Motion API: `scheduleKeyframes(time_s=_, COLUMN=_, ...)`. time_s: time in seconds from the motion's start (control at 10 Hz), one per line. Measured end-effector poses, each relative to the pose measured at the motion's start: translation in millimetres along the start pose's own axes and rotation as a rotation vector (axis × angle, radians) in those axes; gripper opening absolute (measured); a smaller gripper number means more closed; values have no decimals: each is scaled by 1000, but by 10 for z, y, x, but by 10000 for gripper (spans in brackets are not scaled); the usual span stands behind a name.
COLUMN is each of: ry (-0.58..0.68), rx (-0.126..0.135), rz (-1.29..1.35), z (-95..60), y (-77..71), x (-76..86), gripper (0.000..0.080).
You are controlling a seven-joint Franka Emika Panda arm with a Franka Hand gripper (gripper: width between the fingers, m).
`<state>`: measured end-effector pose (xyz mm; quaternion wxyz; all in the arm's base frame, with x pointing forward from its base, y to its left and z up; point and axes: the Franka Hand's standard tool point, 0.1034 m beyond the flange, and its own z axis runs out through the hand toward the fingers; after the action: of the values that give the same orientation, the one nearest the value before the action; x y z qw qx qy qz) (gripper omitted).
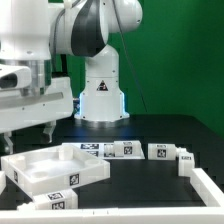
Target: Assemble one leg
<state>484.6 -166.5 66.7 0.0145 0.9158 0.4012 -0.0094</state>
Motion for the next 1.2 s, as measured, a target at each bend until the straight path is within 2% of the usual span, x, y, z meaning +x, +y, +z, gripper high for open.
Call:
scheduleKeyframes(time_s=0.3, ry=-3, rx=12, rz=13, z=42, y=3, x=-21, gripper=649)
scheduleKeyframes(time_s=0.5, ry=-7, rx=37, rz=90, z=97, y=187, x=10, gripper=649)
scheduleKeyframes(time_s=0.7, ry=-15, rx=72, rz=145, z=353, y=128, x=54, gripper=649)
scheduleKeyframes(time_s=0.8, ry=-6, rx=63, rz=137, z=378, y=132, x=124, gripper=648)
scheduleKeyframes(time_s=1.1, ry=-7, rx=81, rz=118, z=461, y=30, x=214, gripper=648)
scheduleKeyframes(time_s=1.2, ry=-6, rx=78, rz=101, z=512, y=30, x=190, gripper=648)
